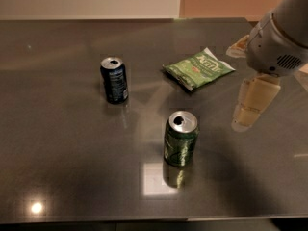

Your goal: Move green can near pepsi can

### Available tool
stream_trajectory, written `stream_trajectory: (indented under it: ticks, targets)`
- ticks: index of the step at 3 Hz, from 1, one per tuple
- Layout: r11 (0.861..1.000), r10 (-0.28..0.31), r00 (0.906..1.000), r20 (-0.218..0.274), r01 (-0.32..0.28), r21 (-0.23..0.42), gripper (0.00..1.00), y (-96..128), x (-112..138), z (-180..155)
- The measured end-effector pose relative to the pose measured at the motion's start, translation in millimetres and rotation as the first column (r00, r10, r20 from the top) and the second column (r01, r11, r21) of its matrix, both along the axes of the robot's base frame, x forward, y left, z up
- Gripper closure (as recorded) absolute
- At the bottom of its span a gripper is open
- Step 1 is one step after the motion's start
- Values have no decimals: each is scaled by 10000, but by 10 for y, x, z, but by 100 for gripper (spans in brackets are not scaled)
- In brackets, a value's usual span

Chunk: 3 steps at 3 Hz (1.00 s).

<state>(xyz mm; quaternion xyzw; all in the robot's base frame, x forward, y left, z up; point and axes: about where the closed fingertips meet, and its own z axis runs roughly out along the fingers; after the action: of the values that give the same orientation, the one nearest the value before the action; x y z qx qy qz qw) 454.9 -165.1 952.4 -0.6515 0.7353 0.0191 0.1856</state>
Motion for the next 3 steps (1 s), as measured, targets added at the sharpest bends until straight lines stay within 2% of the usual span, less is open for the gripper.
stream_trajectory:
  ticks: [1, 2, 3]
  targets:
    - [9950, 567, 9977, -363, -535, 842, 0, 269, 21, -150]
    - [9762, 1405, 9861, -883, -1231, 1786, 0, 555, -107, -272]
    - [9455, 2306, 9672, -1064, -1968, 2595, 0, 802, -258, -330]
